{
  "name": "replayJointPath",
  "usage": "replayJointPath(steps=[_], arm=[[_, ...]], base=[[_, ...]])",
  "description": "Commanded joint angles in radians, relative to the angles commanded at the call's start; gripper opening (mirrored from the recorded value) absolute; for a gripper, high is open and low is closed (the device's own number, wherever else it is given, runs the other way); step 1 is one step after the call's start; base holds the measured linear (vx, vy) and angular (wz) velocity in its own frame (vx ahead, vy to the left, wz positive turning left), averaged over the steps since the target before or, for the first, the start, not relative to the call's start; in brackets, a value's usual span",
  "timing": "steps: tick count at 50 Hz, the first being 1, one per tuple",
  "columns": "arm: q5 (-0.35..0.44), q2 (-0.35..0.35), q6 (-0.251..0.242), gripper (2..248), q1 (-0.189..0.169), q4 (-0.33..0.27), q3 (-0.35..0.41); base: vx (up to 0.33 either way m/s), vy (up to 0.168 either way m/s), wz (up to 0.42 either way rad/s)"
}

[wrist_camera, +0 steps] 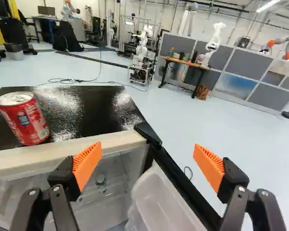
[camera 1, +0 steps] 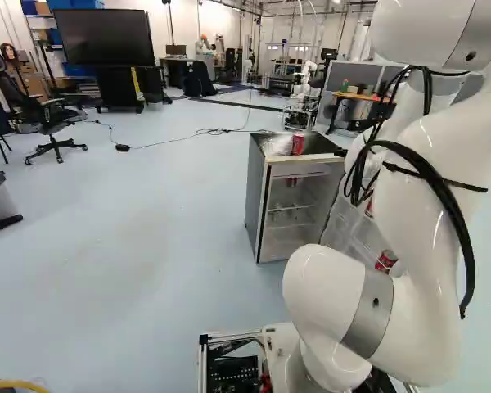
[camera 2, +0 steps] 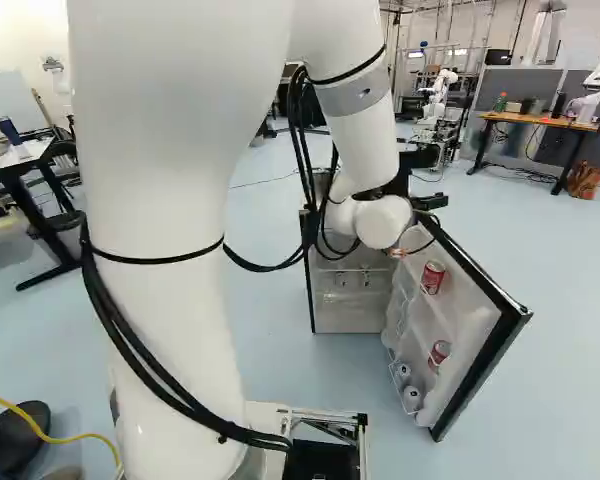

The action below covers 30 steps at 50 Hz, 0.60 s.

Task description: Grab a drink from the fridge

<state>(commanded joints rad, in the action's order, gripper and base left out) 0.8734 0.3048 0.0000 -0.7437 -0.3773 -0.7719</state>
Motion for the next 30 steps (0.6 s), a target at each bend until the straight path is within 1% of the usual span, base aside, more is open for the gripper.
replayJointPath(steps=[10,30], arm=[[-0.070,-0.002,0.000,247,-0.025,0.046,-0.023],[-0.220,0.002,0.000,247,-0.073,0.164,-0.077]], base=[[0.000,0.000,0.000],[0.000,0.000,0.000]])
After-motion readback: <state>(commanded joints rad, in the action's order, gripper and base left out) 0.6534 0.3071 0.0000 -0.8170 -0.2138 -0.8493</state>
